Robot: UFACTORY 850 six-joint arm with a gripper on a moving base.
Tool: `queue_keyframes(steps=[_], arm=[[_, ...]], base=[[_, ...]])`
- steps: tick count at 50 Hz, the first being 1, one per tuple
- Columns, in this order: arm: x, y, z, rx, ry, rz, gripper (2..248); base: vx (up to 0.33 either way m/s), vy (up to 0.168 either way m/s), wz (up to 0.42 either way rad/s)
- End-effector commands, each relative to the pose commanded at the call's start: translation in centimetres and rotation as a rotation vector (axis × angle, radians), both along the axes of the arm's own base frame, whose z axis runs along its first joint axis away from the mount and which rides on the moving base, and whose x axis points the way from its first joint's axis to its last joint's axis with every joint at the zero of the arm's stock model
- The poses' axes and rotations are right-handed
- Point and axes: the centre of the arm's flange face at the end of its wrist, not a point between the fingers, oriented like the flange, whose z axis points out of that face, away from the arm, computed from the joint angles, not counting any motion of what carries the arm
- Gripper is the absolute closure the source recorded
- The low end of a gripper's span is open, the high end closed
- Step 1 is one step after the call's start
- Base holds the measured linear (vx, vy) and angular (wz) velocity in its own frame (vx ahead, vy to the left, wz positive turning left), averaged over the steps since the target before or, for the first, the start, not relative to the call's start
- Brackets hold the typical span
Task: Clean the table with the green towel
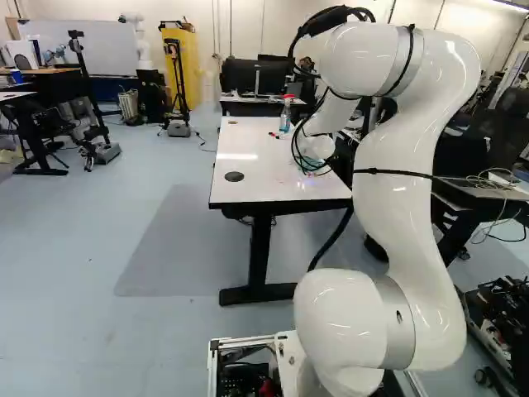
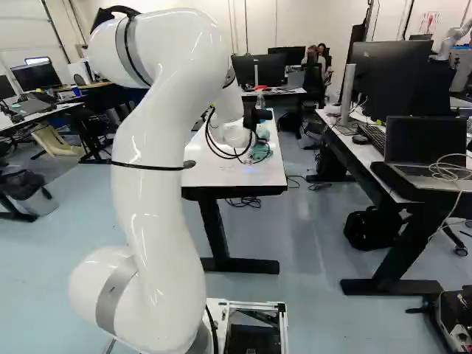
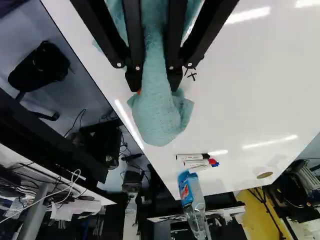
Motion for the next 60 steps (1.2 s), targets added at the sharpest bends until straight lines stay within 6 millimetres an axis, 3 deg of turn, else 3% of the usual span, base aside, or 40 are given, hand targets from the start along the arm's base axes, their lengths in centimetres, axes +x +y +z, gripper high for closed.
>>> queue_keyframes(steps=[60], arm=[[-0.16, 0.06, -0.33, 0.012, 0.039, 0.002, 203]], base=[[0.000, 0.000, 0.000]])
